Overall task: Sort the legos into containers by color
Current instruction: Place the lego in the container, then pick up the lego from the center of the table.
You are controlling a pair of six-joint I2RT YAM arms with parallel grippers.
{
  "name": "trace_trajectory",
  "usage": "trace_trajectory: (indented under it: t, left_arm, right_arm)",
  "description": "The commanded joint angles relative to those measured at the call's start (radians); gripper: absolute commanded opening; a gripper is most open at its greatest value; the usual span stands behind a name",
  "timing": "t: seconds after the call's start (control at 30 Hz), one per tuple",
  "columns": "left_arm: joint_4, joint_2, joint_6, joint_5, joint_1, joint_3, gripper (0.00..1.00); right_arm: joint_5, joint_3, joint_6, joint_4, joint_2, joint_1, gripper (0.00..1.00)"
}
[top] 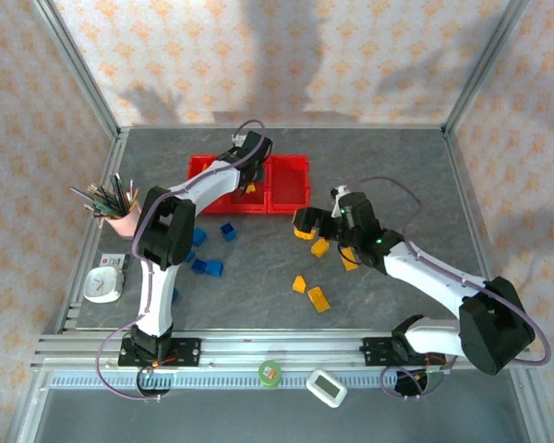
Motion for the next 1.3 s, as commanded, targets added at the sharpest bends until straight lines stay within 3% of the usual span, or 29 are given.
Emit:
trace_trajectory:
  t: [0.0,0.27,0.5,0.73,0.97,1.27]
  left_arm:
    - [-0.066,-0.024,0.026,0.008,0.000,0.051,0.51]
    - [-0.116,-0.155,0.005,0.060,-0.035,0.003,0.56]
    - [-0.011,-0.378,-0.038,0.100,-0.142,-0.211,0.63]
    - [0.036,-0.488,-0.160,0.123,-0.271,-0.384,0.67]
    - [0.097,-0.480,-0.271,0.154,-0.380,-0.465,0.75]
    - [0.095,-0.292,-0.328,0.127,-0.446,-0.385,0.85]
  right_arm:
    - [0.046,0.030,-0.029,-0.016,-0.024,-0.001,1.00]
    - [0.033,0.026,-0.031,-0.036,-0.051,-0.039,1.00]
    - [0.000,-0.003,-0.018,-0.068,-0.085,-0.104,1.00]
    - [-0.016,-0.047,-0.020,-0.087,-0.111,-0.153,1.00]
    - [-0.023,-0.070,-0.019,-0.084,-0.103,-0.199,1.00]
    - [-0.076,-0.123,-0.023,-0.054,-0.075,-0.289,1.00]
